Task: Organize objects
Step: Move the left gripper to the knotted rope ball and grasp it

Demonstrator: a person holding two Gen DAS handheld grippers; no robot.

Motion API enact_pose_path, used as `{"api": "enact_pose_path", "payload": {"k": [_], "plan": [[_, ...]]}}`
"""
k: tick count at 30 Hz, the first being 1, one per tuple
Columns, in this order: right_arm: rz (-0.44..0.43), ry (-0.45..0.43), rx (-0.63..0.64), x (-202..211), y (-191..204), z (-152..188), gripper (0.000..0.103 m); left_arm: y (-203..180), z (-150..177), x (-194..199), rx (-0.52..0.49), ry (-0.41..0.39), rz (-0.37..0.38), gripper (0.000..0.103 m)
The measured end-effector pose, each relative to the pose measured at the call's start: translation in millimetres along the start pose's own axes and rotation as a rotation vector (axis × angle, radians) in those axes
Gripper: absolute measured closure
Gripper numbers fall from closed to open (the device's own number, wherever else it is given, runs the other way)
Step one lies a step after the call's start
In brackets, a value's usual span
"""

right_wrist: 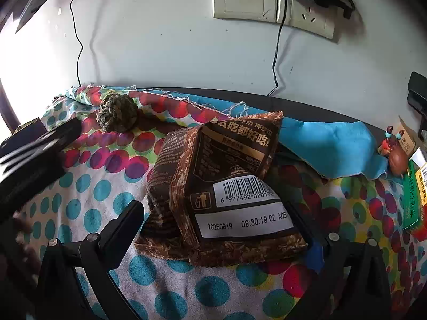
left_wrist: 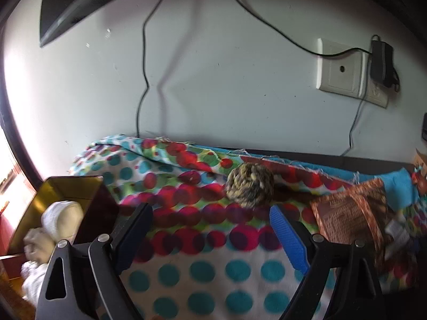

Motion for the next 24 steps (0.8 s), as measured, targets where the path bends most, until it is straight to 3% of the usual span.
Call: {"api": "enact_pose_path", "payload": {"k": [7, 13, 17, 24], "plan": [[-0.002, 0.001, -0.001, -1, -1, -1, 0.0, -23, -25, -35, -0.05, 0.039, 0.026, 0.011], [0.0, 0.0, 0.0, 0, 0, -1, 0.0, -32, -33, -63, -0.062, 0.123, 0.023, 0.012], [0.002, -0.004, 0.0, 0, 0, -1, 0.0, -38, -33, -66, -0.079, 0.141, 0.044, 0.047], [0.012, -0.014, 0.006, 2, 2, 0, 0.0, -43, -29, -60, -0.093, 0.113, 0.01, 0.047]]}}
Point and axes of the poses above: each gripper's, at about its wrist camera, not at the fingertips, and x roughly against the way its jaws point, y to its left, z to its underside, the point moved 2 cm from there along -x, roughly the way its jaws point, and after that the axes turned 11 degrees about y, right-handed, at the moved point
